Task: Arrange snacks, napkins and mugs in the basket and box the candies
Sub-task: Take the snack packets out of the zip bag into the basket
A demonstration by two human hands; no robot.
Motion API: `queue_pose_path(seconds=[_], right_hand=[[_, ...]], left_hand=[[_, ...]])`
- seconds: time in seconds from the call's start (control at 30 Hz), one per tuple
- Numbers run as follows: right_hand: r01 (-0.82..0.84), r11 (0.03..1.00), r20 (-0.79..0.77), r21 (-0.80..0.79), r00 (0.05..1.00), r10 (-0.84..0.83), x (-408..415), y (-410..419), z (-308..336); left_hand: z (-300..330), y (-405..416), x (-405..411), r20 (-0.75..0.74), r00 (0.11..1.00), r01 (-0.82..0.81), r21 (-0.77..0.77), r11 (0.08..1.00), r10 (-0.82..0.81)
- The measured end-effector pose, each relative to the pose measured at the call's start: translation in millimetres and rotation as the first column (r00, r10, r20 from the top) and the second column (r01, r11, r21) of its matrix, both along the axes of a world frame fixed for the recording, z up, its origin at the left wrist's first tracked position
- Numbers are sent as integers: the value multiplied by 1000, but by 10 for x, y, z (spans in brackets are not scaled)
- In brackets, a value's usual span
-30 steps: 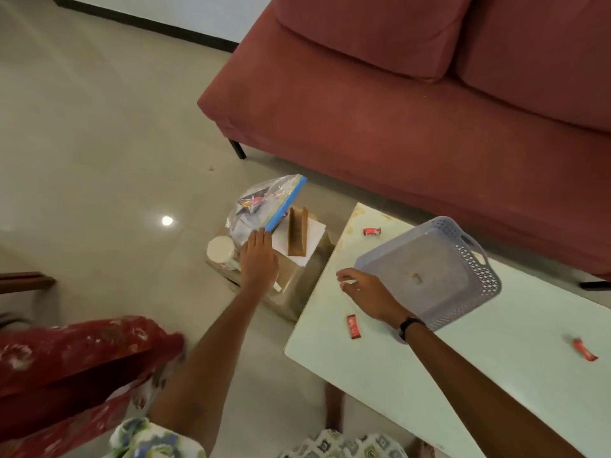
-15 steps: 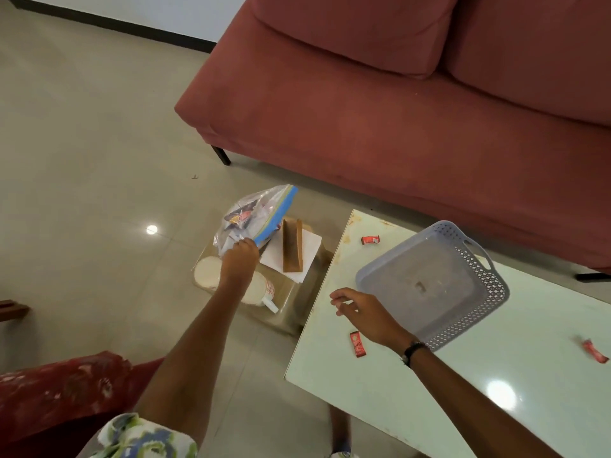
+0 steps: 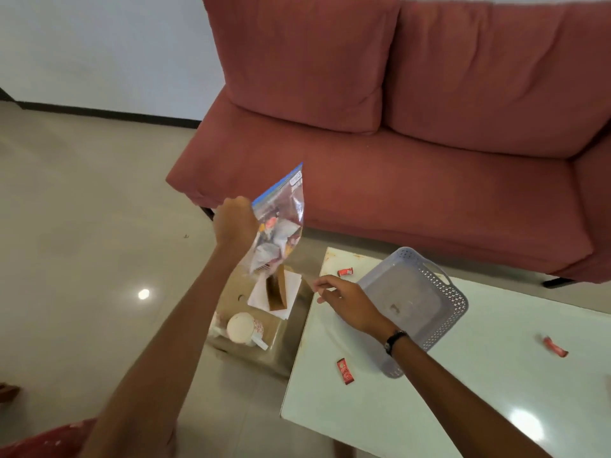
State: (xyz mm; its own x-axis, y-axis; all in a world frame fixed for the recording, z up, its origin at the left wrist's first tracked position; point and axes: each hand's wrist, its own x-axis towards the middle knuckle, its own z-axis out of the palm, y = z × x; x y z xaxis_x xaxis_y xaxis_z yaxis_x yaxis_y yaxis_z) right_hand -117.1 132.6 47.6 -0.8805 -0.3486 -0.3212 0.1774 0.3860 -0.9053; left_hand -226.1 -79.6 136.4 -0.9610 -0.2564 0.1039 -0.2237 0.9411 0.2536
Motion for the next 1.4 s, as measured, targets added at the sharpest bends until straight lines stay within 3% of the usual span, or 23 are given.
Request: queue_pose_path(seconds=[0.13,0.27,0.43,0.57,0.73,0.8,0.9,1.13,1.27,1.4], right_hand=[[125,986,-90,-112,987,-135,18,205,382],[322,929,-99,-184,934,-344,163,521,749],[596,789,76,-150,803,-591,573,1072,789],[696,717,166,-34,711,-683,1056,1530,684],[701,694,138,162,680,-720,1490,1971,572],[682,707,152,187,691,-707,1585,2074,550],[687,700,175,197,677,-714,1684,2170,549],[705,701,217,107,672,-708,1722,2107,567],[734,672,402,-95,646,-649,1684,2046,650],[760,618,586,-201,599,-546,1627,2014,727]], left_hand=[[181,556,326,-36,994,112,214,970,-107],[265,1259,786,-20,998,65,448,892,-63],[93,2117,1489,33,984,131,532,837,-175],[-85,2651,2083,14,984,141,556,819,-180],[-279,3071,2613,-10,966,213,601,771,-259],[-312,3152,2740,30,964,183,644,743,-263],[-315,3215,2867,148,945,74,774,629,-293],[-263,3159,2919,252,895,-56,883,466,-369],[-186,3063,2820,233,911,-73,902,425,-339],[-151,2960,2762,244,896,-136,946,294,-370]])
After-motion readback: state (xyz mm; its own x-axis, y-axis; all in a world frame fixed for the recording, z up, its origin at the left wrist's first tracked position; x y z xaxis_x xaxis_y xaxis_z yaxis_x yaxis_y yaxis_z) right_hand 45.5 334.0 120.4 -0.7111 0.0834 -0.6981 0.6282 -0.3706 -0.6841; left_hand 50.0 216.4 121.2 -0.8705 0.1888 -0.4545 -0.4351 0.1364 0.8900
